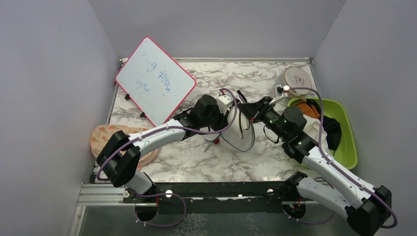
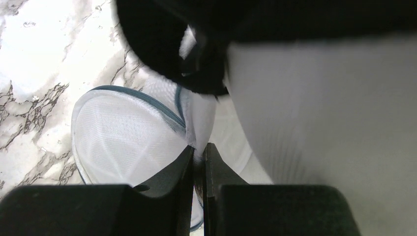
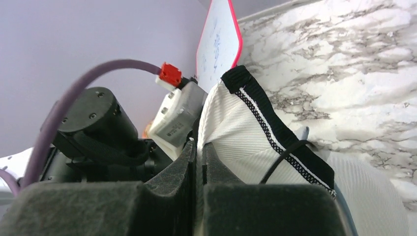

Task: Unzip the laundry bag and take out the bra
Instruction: Place the laundry bag at the center of the board.

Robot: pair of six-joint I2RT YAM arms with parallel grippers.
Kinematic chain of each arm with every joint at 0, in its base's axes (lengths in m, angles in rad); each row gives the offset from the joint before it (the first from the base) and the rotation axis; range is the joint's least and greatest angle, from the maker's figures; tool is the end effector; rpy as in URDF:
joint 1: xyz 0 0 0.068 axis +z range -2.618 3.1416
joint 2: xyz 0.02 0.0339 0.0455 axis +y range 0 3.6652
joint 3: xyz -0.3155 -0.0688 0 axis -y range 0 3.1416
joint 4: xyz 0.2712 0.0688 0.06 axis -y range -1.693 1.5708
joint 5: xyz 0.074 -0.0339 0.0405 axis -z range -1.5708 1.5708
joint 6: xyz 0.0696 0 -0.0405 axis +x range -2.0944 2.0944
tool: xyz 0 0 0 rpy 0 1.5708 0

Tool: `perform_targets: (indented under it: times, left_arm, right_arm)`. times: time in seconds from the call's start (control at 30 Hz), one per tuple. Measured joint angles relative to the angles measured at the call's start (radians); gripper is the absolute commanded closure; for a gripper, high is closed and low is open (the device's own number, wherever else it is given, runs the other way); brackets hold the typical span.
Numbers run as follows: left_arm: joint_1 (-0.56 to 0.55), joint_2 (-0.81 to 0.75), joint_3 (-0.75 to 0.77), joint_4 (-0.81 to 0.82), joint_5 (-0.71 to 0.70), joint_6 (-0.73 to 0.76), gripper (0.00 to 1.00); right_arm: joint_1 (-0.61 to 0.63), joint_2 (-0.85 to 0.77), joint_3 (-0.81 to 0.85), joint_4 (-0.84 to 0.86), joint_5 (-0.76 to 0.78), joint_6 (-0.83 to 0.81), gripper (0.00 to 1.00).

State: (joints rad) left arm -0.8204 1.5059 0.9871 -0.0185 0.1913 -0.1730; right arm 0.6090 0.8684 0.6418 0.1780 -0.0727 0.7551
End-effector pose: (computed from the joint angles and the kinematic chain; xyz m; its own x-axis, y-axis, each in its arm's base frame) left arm 0.2543 -0.2921 0.2731 -0.4866 0.2741 -0.8295 0.7570 0.6062 -0.2437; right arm 0.1916 0.1398 0.3449 -0.4608 0.5120 -0.7249 -0.4315 0.5845 0.6871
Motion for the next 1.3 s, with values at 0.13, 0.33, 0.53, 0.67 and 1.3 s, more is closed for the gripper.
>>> perform_targets:
  times: [0.13, 0.33, 0.53, 0.67, 1.3]
  left_arm:
    - [0.001, 0.000, 0.005, -0.008, -0.003, 0.000, 1.00]
    - [0.039, 0.036, 0.074, -0.017, 0.021, -0.005, 1.00]
    - [0.088, 0.106, 0.170, -0.019, 0.062, -0.015, 0.96]
    - [0.100, 0.163, 0.217, -0.048, 0.078, -0.018, 0.87]
    - [0.108, 0.024, 0.179, -0.132, 0.019, 0.027, 0.27]
  right_arm:
    - [0.000, -0.013, 0.040, -0.032, 0.031, -0.032, 0.99]
    - [0.000, -0.112, 0.138, -0.159, 0.166, -0.156, 0.99]
    - [0.000, -0.201, 0.203, -0.271, 0.308, -0.266, 0.99]
    - [0.000, -0.232, 0.215, -0.341, 0.385, -0.311, 0.99]
    - [0.000, -0.019, 0.321, -0.537, 0.560, -0.368, 0.99]
